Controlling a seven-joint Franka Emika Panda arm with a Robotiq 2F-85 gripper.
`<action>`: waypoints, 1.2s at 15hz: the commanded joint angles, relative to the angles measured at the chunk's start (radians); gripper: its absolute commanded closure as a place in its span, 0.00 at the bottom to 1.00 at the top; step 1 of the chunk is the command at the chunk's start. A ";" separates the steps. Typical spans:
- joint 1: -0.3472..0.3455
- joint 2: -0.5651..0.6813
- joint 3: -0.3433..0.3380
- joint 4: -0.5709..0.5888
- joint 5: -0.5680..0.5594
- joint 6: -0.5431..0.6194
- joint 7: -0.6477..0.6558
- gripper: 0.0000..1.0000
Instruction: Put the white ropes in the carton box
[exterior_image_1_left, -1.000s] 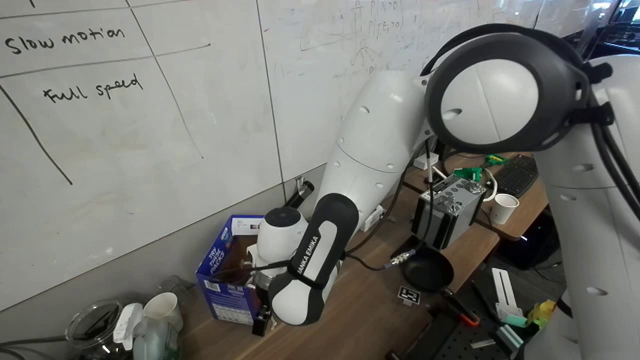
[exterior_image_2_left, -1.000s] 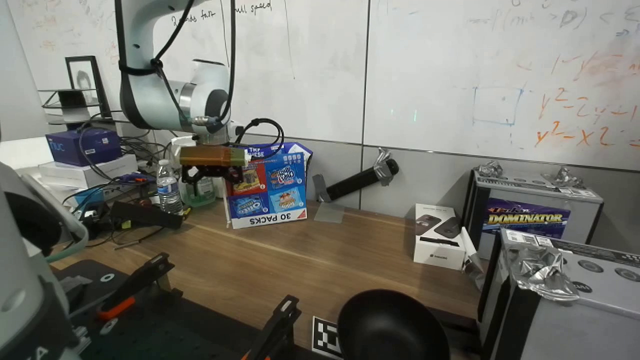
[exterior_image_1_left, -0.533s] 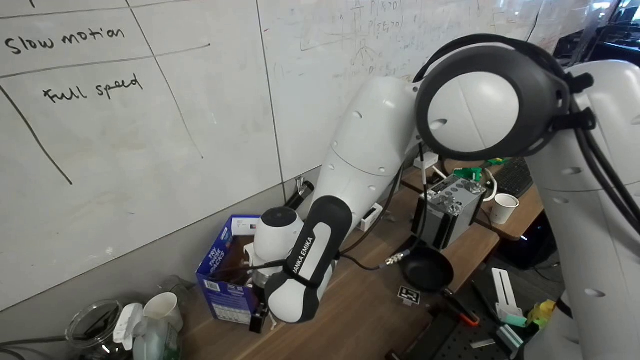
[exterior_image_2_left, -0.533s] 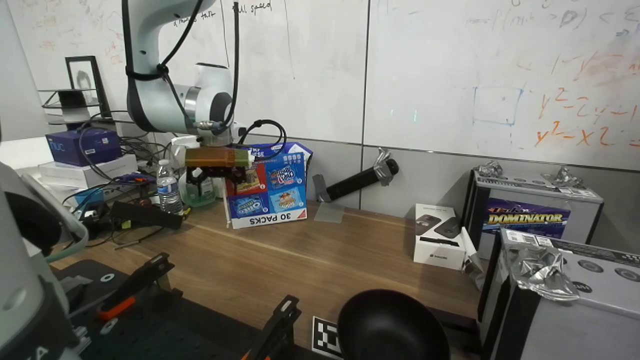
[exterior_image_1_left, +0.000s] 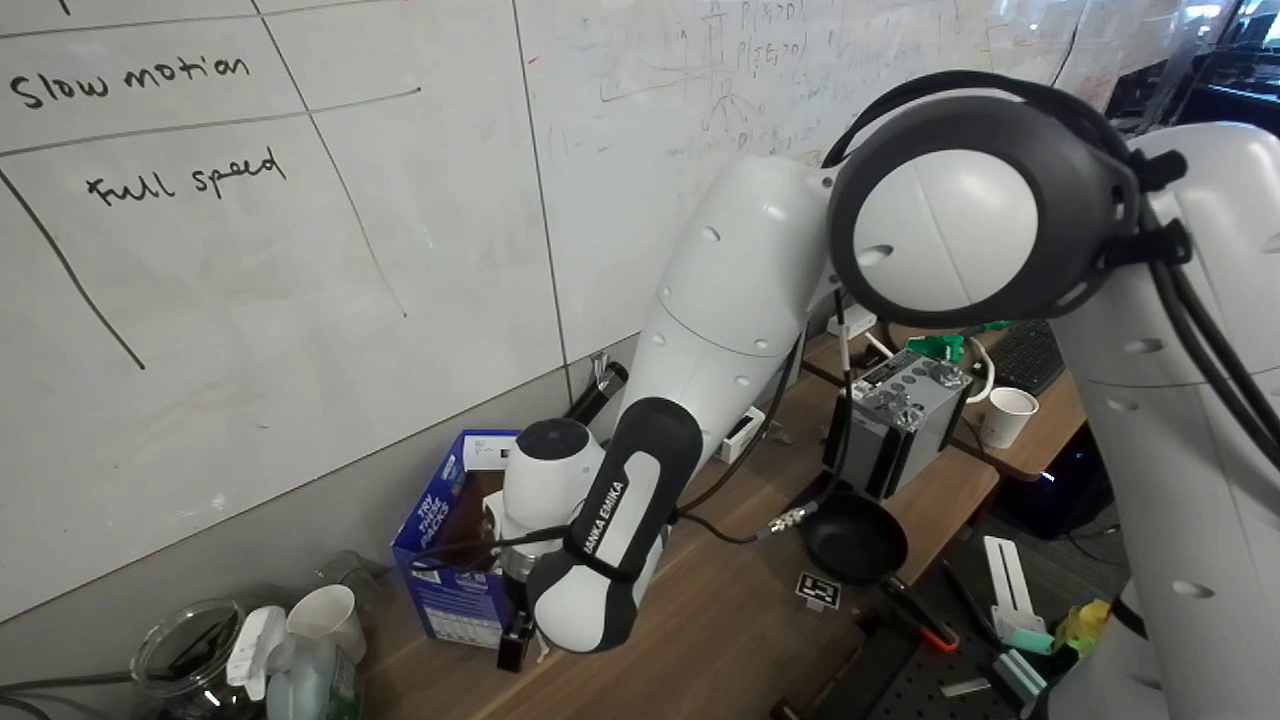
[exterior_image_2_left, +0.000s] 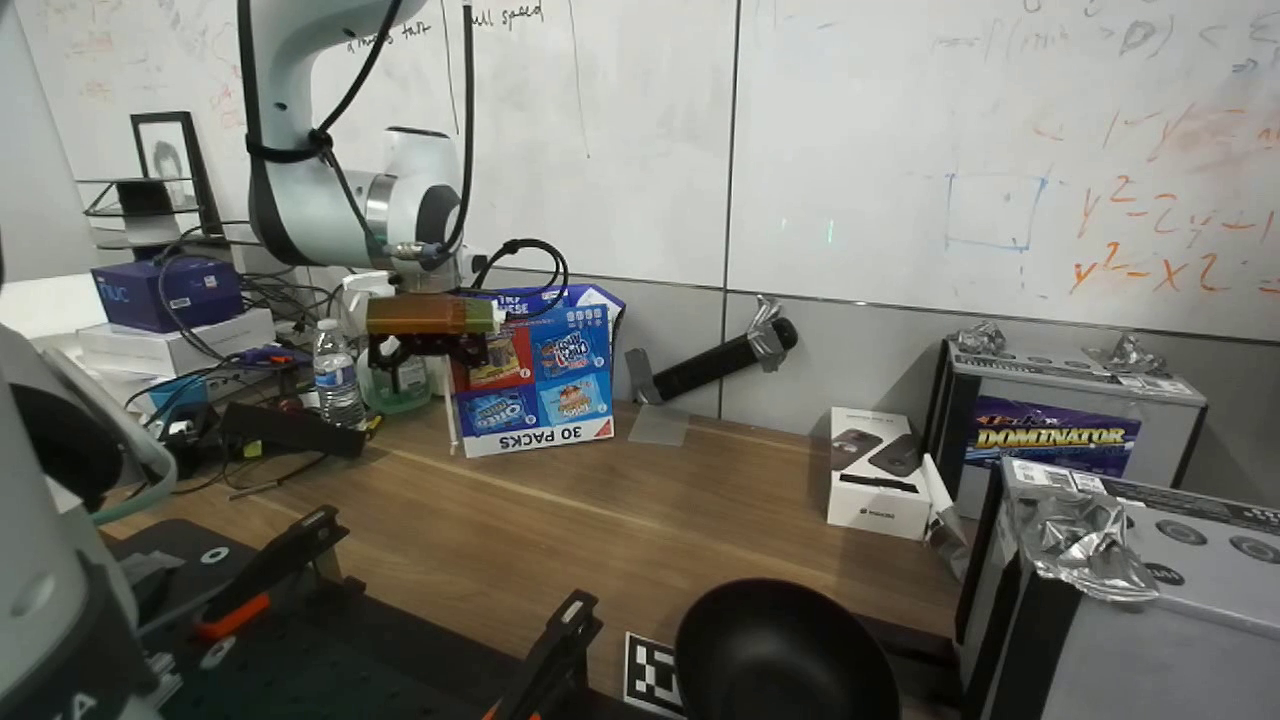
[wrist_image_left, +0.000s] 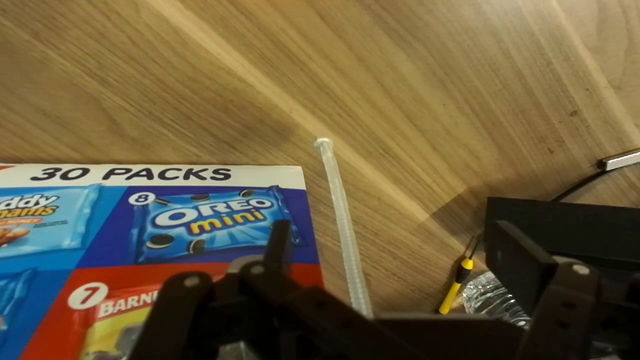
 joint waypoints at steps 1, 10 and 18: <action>0.016 0.004 -0.015 0.025 -0.015 -0.018 0.004 0.00; 0.016 0.006 -0.018 0.024 -0.014 -0.016 0.003 0.58; 0.015 0.006 -0.022 0.022 -0.014 -0.016 0.004 1.00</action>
